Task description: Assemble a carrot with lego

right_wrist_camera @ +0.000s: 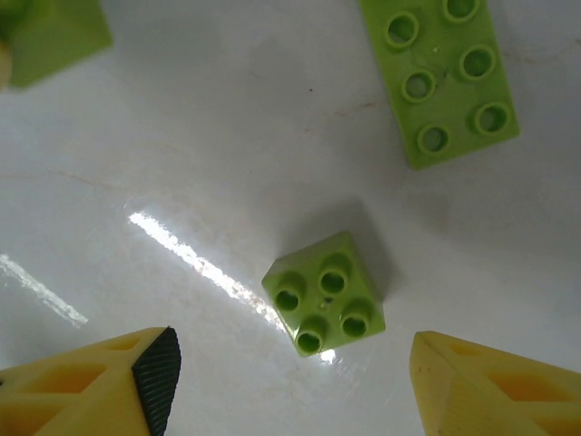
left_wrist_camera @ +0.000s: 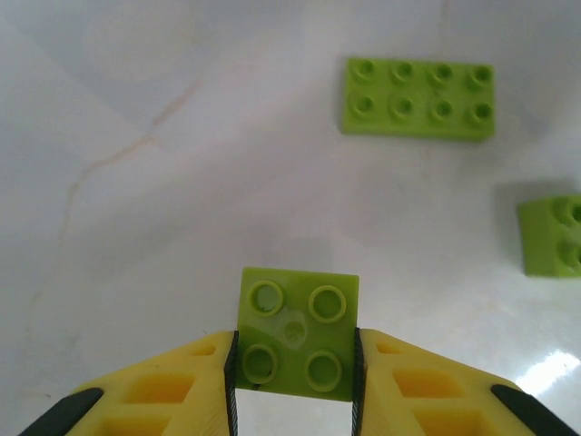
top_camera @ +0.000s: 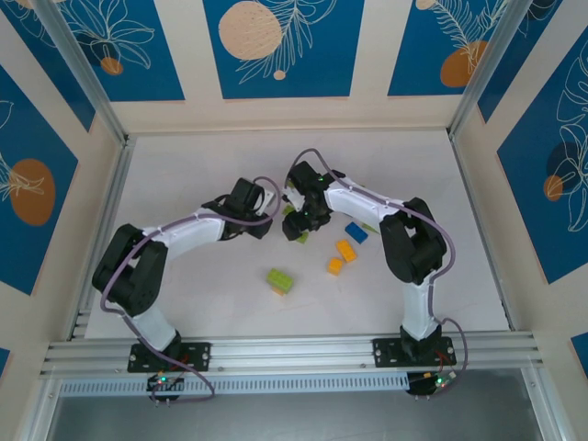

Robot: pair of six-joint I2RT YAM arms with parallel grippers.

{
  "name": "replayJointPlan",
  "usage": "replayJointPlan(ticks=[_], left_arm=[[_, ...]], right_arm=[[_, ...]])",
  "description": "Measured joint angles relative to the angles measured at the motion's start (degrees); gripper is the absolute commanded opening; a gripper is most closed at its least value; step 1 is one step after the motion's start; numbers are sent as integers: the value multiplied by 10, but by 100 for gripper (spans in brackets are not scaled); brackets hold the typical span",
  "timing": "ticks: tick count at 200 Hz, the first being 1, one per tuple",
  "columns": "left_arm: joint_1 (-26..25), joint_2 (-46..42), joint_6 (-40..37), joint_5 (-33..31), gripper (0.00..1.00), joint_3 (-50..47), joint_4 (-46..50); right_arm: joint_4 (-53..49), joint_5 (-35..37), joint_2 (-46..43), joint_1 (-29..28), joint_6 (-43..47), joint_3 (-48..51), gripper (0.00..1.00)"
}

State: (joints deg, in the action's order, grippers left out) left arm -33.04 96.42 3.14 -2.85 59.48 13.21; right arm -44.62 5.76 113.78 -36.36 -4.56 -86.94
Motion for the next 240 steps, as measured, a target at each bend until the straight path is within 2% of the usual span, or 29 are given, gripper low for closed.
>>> replayJointPlan(ticks=[80, 156, 214, 240], left_arm=[[-11, -30, 10, -2, 35, -40, 7], [-11, -37, 10, -2, 35, -54, 10], [-11, -38, 10, -2, 35, -54, 10], [-15, -38, 11, -2, 35, -54, 10]], right_arm=[[-17, 12, 56, 0, 19, -21, 68], [-21, 19, 57, 0, 37, -21, 47], [-17, 20, 54, 0, 30, -12, 35], [-15, 28, 40, 0, 16, 5, 34]])
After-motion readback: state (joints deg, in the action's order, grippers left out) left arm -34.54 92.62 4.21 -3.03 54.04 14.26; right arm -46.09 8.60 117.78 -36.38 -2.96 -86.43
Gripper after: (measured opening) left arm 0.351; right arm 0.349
